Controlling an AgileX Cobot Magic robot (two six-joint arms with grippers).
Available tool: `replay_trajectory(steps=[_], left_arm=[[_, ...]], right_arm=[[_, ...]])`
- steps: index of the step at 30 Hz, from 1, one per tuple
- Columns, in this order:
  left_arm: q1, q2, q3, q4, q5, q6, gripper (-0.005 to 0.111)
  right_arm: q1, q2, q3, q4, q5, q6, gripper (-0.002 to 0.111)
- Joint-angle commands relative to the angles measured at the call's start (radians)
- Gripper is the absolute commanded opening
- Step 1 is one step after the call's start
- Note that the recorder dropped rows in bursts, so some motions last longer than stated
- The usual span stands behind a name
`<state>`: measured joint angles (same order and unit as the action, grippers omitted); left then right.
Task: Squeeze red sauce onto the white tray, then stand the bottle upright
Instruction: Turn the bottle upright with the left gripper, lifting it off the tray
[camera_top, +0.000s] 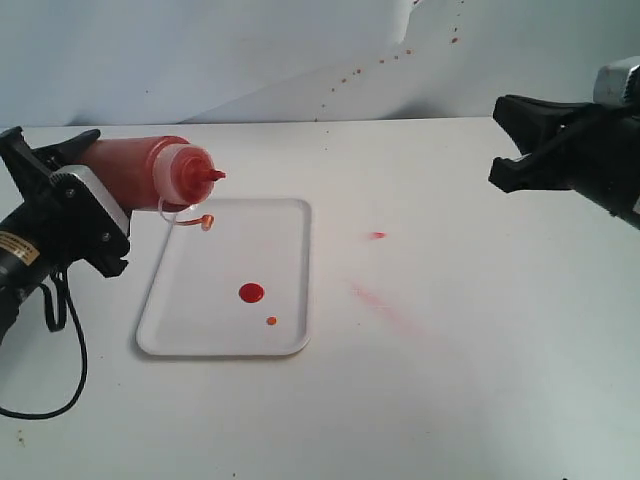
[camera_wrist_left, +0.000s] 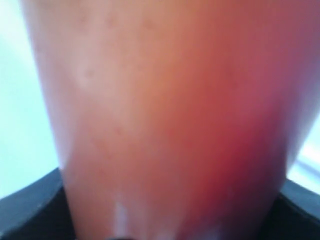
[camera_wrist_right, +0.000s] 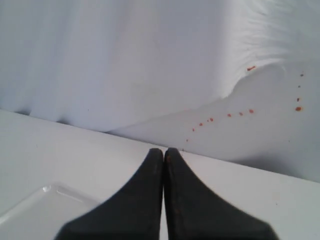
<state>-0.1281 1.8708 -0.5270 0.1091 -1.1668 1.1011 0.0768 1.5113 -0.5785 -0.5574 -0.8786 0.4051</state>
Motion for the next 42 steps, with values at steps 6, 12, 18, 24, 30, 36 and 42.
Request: replay_trajectory(steps=[6, 12, 18, 24, 30, 36, 42], left_arm=[[-0.004, -0.009, 0.008, 0.006, -0.054, -0.187, 0.0], [-0.004, -0.009, 0.008, 0.006, -0.054, -0.285, 0.0], [-0.004, -0.009, -0.014, 0.035, -0.054, -0.528, 0.0], [-0.004, -0.009, -0.014, 0.149, -0.054, -0.674, 0.0], [-0.004, -0.009, -0.051, 0.174, -0.054, -0.879, 0.0], [-0.004, -0.009, -0.088, 0.291, -0.054, -1.092, 0.0], [-0.004, -0.009, -0.119, 0.34, -0.054, -1.264, 0.0]], right_arm=[[-0.008, -0.006, 0.005, 0.027, -0.163, -0.013, 0.0], [-0.008, -0.006, 0.005, 0.135, -0.205, -0.013, 0.0], [-0.008, -0.006, 0.005, 0.187, -0.207, -0.013, 0.0], [-0.008, 0.001, -0.05, 0.191, -0.125, -0.013, 0.0], [-0.008, 0.078, -0.132, 0.183, 0.032, -0.013, 0.0], [-0.006, 0.137, -0.158, 0.104, -0.002, 0.048, 0.0], [-0.006, 0.137, -0.158, 0.065, -0.074, 0.048, 0.0]])
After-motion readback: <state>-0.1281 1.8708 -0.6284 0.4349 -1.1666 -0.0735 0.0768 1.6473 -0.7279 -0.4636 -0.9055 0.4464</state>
